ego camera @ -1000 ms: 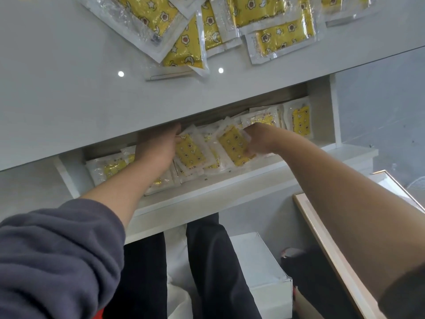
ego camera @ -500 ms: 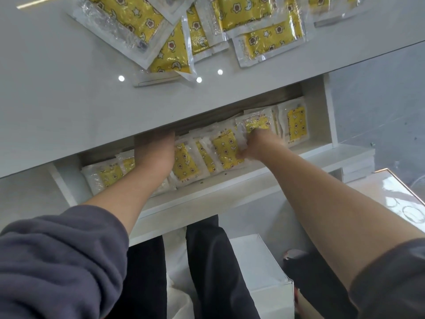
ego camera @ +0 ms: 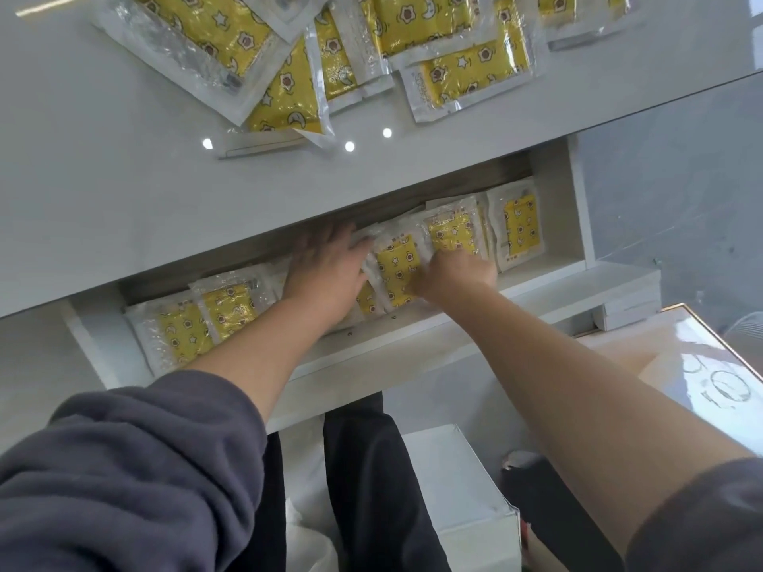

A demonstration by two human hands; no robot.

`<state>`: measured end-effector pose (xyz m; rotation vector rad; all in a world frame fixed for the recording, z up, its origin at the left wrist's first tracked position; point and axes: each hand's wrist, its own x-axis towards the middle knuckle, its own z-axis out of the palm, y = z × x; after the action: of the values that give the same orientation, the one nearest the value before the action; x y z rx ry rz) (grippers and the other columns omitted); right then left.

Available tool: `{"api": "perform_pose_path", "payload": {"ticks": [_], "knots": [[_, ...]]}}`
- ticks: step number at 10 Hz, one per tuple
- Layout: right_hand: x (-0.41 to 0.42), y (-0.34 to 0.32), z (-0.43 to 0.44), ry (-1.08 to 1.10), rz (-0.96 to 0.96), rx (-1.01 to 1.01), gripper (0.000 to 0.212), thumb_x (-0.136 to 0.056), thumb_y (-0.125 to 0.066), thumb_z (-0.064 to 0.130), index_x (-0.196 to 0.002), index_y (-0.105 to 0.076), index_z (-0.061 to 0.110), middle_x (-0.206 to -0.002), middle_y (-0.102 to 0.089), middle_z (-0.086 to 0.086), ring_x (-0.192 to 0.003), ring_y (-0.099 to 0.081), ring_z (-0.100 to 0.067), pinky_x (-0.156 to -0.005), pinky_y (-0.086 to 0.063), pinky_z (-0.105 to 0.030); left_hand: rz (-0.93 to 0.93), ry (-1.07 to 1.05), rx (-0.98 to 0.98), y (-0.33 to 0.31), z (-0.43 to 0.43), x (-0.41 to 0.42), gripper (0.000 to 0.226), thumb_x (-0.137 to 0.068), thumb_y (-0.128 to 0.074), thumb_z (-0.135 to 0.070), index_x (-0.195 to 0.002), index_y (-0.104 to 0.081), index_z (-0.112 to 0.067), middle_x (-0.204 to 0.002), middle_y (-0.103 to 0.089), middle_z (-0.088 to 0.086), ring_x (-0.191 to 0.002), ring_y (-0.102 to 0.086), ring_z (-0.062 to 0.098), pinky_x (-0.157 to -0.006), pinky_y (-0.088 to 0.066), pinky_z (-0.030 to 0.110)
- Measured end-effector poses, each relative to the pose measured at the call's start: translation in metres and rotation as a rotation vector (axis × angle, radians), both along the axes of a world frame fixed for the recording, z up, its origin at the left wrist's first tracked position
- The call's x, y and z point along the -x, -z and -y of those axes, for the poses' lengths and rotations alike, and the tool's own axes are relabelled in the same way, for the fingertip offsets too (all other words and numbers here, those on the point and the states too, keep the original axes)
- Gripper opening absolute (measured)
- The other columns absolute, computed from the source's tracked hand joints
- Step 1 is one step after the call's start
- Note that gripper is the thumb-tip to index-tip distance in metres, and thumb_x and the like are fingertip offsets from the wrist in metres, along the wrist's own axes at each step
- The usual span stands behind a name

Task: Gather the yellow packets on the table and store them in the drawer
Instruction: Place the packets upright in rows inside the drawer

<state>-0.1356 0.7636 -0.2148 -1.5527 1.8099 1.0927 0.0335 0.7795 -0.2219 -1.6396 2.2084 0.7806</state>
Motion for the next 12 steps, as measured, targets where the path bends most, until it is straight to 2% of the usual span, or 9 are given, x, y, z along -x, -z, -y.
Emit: {"api": "perform_pose_path", "payload": {"ticks": [2, 4, 6, 7, 8, 9, 10, 11, 12], "knots": [[0.000, -0.001, 0.000, 0.268, 0.194, 0.151, 0.066, -0.082, -0.060, 0.060, -0.128, -0.040, 0.018, -0.099, -0.064, -0.002, -0.085, -0.063, -0.024, -0.066, -0.049, -0.032, -0.096, 0.016, 0.011, 0.004, 0.007, 0.007, 0.061, -0.091, -0.056, -0.010, -0.145, -0.038, -0.033, -0.143, -0.040, 0.006, -0.130, -0.036, 0.030, -0.105, -0.030, 0.045], [-0.004, -0.001, 0.002, 0.393, 0.230, 0.172, 0.061, -0.084, -0.061, 0.055, -0.128, -0.041, 0.018, -0.099, -0.064, -0.001, -0.086, -0.062, -0.023, -0.064, -0.046, -0.031, -0.159, -0.095, -0.054, -0.001, 0.020, 0.022, 0.032, -0.092, -0.050, -0.006, -0.120, -0.055, -0.019, -0.120, -0.055, 0.004, -0.108, -0.052, 0.026, -0.082, -0.045, 0.035], [-0.005, 0.001, -0.002, 0.424, 0.260, 0.160, 0.050, -0.086, -0.061, 0.051, -0.122, -0.048, 0.019, -0.097, -0.064, 0.000, -0.083, -0.062, -0.020, -0.061, -0.046, -0.028, -0.238, -0.281, -0.294, 0.009, 0.032, 0.033, 0.022, -0.097, -0.036, -0.031, -0.112, -0.052, -0.029, -0.113, -0.052, 0.000, -0.093, -0.052, 0.022, -0.072, -0.036, 0.031], [-0.001, 0.000, -0.004, 0.420, 0.278, 0.140, 0.037, -0.088, -0.060, 0.046, -0.113, -0.053, 0.020, -0.093, -0.063, 0.001, -0.080, -0.060, -0.019, -0.058, -0.042, -0.026, -0.316, -0.435, -0.383, 0.014, 0.038, 0.039, 0.029, -0.093, -0.033, -0.049, -0.096, -0.054, -0.029, -0.089, -0.052, 0.000, -0.074, -0.048, 0.016, -0.060, -0.031, 0.029], [0.005, 0.000, -0.006, 0.446, 0.330, 0.135, 0.030, -0.087, -0.062, 0.042, -0.108, -0.056, 0.020, -0.094, -0.064, 0.001, -0.083, -0.060, -0.019, -0.064, -0.049, -0.029, -0.403, -0.542, -0.473, 0.009, 0.043, 0.037, 0.030, -0.096, -0.033, -0.042, -0.093, -0.053, -0.020, -0.086, -0.047, 0.000, -0.075, -0.046, 0.019, -0.065, -0.034, 0.030], [0.007, -0.001, -0.005, 0.476, 0.414, 0.109, 0.031, -0.087, -0.065, 0.038, -0.111, -0.058, 0.019, -0.100, -0.063, 0.001, -0.090, -0.060, -0.018, -0.073, -0.051, -0.030, -0.562, -0.686, -0.491, 0.015, 0.046, 0.036, 0.019, -0.094, -0.033, -0.039, -0.080, -0.045, -0.035, -0.085, -0.043, -0.014, -0.082, -0.044, 0.011, -0.075, -0.037, 0.030], [0.008, -0.002, -0.005, 0.463, 0.451, 0.098, 0.031, -0.088, -0.064, 0.036, -0.112, -0.059, 0.018, -0.102, -0.062, 0.001, -0.092, -0.058, -0.018, -0.072, -0.047, -0.028, -0.620, -0.724, -0.495, 0.009, 0.048, 0.039, 0.024, -0.097, -0.036, -0.036, -0.073, -0.039, -0.040, -0.080, -0.039, -0.020, -0.072, -0.035, -0.008, -0.070, -0.034, 0.018], [0.007, -0.001, -0.007, 0.466, 0.457, 0.091, 0.027, -0.089, -0.063, 0.034, -0.109, -0.059, 0.018, -0.100, -0.061, 0.001, -0.090, -0.057, -0.018, -0.072, -0.047, -0.028, -0.585, -0.726, -0.467, 0.015, 0.047, 0.038, 0.025, -0.096, -0.035, -0.036, -0.071, -0.039, -0.039, -0.077, -0.038, -0.019, -0.069, -0.038, -0.003, -0.067, -0.035, 0.022], [0.006, 0.001, -0.008, 0.469, 0.460, 0.086, 0.024, -0.088, -0.064, 0.033, -0.106, -0.059, 0.018, -0.098, -0.061, 0.000, -0.089, -0.057, -0.019, -0.075, -0.050, -0.030, -0.523, -0.705, -0.514, 0.011, 0.045, 0.040, 0.023, -0.091, -0.037, -0.038, -0.077, -0.050, -0.024, -0.075, -0.041, -0.005, -0.071, -0.041, 0.019, -0.058, -0.033, 0.030]]}}
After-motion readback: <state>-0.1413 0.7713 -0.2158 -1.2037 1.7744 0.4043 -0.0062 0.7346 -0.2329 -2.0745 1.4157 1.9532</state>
